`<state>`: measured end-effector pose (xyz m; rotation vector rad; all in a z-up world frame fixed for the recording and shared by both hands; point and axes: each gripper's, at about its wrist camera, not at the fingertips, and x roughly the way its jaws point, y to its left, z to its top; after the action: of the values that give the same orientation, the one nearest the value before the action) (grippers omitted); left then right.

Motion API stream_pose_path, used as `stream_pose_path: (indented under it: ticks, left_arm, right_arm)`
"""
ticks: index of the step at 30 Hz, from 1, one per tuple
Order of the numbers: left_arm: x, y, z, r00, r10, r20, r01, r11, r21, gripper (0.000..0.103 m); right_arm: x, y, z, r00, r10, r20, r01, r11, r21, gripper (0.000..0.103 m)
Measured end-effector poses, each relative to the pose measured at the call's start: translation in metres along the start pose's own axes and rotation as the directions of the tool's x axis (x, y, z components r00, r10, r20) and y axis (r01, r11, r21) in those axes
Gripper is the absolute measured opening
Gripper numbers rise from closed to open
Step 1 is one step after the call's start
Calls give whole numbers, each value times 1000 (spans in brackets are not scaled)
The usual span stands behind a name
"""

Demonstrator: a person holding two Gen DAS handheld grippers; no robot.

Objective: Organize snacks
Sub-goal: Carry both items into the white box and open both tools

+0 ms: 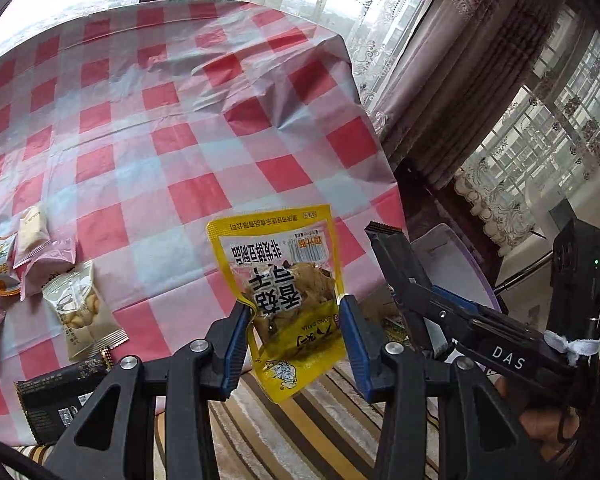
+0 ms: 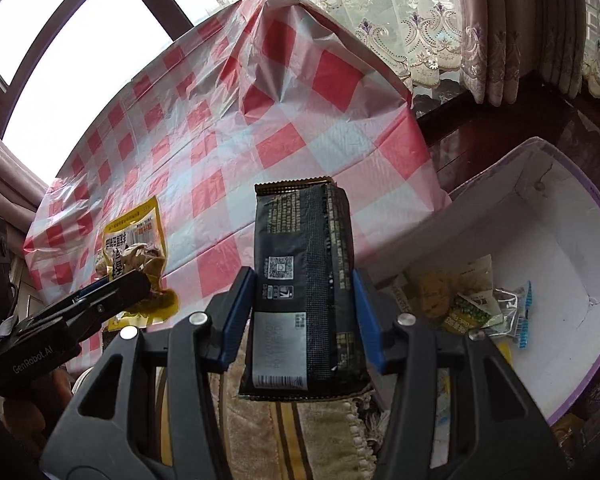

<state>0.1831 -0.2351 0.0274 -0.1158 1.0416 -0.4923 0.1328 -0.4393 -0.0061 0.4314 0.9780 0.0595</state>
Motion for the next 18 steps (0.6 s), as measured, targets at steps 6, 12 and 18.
stream_pose_path:
  ticks: [6,12,18]
  left_arm:
    - [41,-68,-4,985,-127,-117,140,984,113,45]
    - [66,-104,-11,966,-170,-195,200,969,147,44]
    - [74,-100,-11,959,-176,-222,201,975,96,56]
  right_arm:
    - [-15,-66,-2,995,-102,17,99,987,123,53]
    - [-22,-101,-5,989,-145,21,138,972,191,53]
    - [-18,-110,-4,989,-147,6,142,964,224,58]
